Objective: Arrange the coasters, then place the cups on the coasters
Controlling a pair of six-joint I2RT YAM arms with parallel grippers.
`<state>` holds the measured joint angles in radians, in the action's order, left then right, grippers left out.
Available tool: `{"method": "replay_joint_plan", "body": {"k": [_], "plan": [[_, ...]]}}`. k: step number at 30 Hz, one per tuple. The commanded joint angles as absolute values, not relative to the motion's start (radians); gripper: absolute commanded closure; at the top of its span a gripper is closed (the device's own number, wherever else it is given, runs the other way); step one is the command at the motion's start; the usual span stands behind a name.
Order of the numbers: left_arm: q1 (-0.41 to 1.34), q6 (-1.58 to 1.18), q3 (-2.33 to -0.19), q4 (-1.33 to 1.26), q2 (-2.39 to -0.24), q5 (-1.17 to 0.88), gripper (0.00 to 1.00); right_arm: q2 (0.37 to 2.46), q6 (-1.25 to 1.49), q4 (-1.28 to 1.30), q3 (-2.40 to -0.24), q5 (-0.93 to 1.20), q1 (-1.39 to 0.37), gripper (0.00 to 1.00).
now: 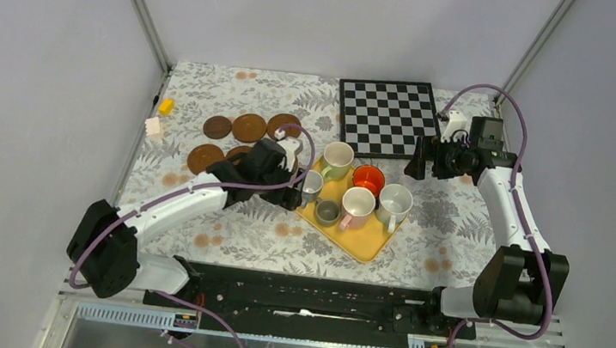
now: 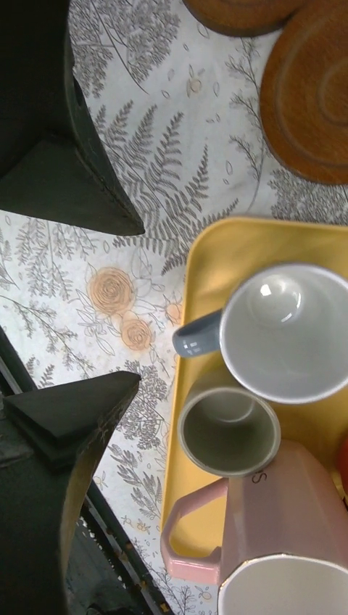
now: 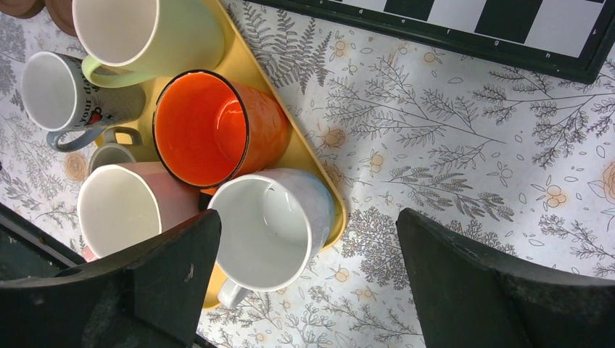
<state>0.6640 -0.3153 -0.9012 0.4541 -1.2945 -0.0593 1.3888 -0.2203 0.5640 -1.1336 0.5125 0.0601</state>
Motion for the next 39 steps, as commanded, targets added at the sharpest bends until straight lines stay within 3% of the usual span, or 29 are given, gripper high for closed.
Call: {"method": "replay_joint_plan", "body": {"k": [1,7,11,28,31,35,39], "plan": [[0.734,-0.356,-0.914,0.331,-1.333,0.055,0.27,1.396,-0.229,0.557,-1.145,0.494,0.064,0.02],[0.806,-0.355,-0.956,0.307,-1.396,0.186,0.33,1.408,-0.226,0.565,-1.158,0.504,0.064,0.02],[0.835,-0.374,-0.962,0.278,-1.442,0.228,0.43,1.405,-0.228,0.568,-1.155,0.499,0.064,0.02],[0.832,-0.387,-0.941,0.215,-1.541,0.268,0.66,1.403,-0.235,0.571,-1.146,0.499,0.064,0.02],[0.822,-0.386,-0.943,0.216,-1.548,0.255,0.76,1.402,-0.236,0.57,-1.145,0.499,0.064,0.02],[0.807,-0.375,-0.941,0.243,-1.533,0.228,0.97,1.403,-0.239,0.569,-1.144,0.497,0.064,0.02],[0.792,-0.325,-0.942,0.295,-1.471,0.219,1.0,1.406,-0.24,0.569,-1.143,0.5,0.064,0.02]]}}
